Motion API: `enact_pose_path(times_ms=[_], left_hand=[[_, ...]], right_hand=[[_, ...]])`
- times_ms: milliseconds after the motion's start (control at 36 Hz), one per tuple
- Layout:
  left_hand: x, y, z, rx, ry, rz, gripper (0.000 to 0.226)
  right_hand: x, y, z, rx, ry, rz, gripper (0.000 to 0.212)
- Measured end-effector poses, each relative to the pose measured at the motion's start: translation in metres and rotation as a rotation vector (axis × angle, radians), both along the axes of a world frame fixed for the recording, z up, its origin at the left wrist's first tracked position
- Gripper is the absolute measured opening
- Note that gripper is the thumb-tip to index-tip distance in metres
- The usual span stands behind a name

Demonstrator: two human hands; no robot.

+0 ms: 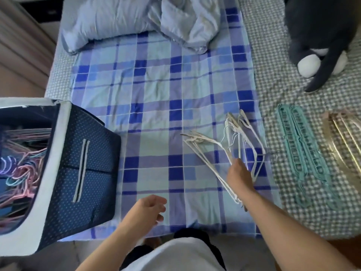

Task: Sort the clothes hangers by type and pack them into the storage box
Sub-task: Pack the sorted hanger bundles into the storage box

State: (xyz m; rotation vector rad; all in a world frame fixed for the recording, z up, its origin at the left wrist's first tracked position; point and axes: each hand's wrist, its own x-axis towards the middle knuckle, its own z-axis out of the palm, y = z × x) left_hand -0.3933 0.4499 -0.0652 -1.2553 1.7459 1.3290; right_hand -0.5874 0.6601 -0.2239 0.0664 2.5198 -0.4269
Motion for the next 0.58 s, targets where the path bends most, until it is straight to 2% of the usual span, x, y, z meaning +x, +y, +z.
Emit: enact_pose_path(times_ms=[139,194,278,333,389,472,583], left_hand=[[-0.036,0.021,0.015,-0.027,0.199,-0.032,0.021],[-0.051,0.029,0.021,-0.112,0.299,-0.063,0.041],[-0.071,0.030,0.022,-0.415,0.455,-0.177,0.088],[-0.080,0.022,0.024,-0.451,0.520,-0.175,0.103],[-0.088,0.013,0.030,-0.334,0.532,-0.077,0.096],[-0.086,0.001,0.039,-0.221,0.521,0.024,0.057],[-0.076,-0.007,0.042,-0.105,0.539,-0.028,0.029]], right_hand=[[0.042,-0.011,0.065,-0.145,0.030,0.067,0.011],[0.062,-0.020,0.095,-0.265,0.018,0.087,0.007],[0.087,-0.038,0.131,-0.419,-0.087,0.089,0.016],[0.100,-0.049,0.145,-0.443,-0.136,0.121,0.017],[0.109,-0.055,0.154,-0.440,-0.132,0.143,0.010],[0.117,-0.056,0.160,-0.449,-0.119,0.189,0.012],[0.120,-0.053,0.155,-0.436,-0.096,0.265,0.016]])
